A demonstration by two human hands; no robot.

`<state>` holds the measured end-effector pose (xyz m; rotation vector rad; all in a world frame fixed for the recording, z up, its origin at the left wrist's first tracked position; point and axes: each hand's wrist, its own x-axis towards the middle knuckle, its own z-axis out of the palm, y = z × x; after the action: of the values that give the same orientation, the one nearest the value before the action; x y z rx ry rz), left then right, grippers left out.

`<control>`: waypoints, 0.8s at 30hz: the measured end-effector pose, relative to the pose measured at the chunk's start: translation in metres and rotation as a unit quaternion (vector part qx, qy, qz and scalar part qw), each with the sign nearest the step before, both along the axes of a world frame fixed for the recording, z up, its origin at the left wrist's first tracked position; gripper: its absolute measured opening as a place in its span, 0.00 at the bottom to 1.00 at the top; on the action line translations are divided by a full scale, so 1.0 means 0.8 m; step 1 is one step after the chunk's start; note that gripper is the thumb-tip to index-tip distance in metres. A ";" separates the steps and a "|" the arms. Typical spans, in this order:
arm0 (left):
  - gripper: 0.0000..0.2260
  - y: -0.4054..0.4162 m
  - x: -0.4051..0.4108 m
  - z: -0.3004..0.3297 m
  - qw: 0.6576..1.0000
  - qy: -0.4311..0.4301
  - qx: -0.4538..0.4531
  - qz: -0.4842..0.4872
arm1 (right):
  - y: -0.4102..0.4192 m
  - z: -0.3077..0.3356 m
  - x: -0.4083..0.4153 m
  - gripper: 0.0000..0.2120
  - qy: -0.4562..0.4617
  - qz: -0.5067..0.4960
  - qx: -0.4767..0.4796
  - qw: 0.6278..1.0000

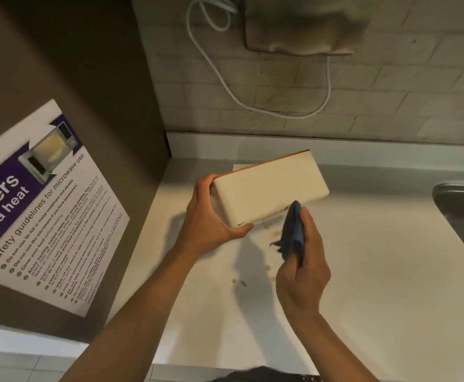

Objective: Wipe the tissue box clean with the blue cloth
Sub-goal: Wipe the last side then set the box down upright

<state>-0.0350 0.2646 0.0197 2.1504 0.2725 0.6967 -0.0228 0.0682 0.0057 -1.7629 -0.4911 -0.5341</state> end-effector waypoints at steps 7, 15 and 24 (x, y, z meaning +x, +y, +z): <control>0.47 -0.014 0.002 -0.006 1.000 0.028 0.008 0.000 | 0.031 -0.020 -0.017 0.20 -0.045 0.144 -0.083 0.985; 0.41 -0.011 -0.004 -0.017 0.999 0.024 -0.021 0.018 | 0.027 -0.001 -0.026 0.19 -0.057 0.218 -0.090 0.970; 0.49 -0.006 -0.013 -0.015 0.999 0.034 -0.002 0.029 | -0.012 -0.001 -0.007 0.20 -0.069 0.118 -0.002 0.991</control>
<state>-0.0455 0.2602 0.0080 2.1729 0.3724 0.6558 -0.0282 0.0588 0.0052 -1.6499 -0.7865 -0.4878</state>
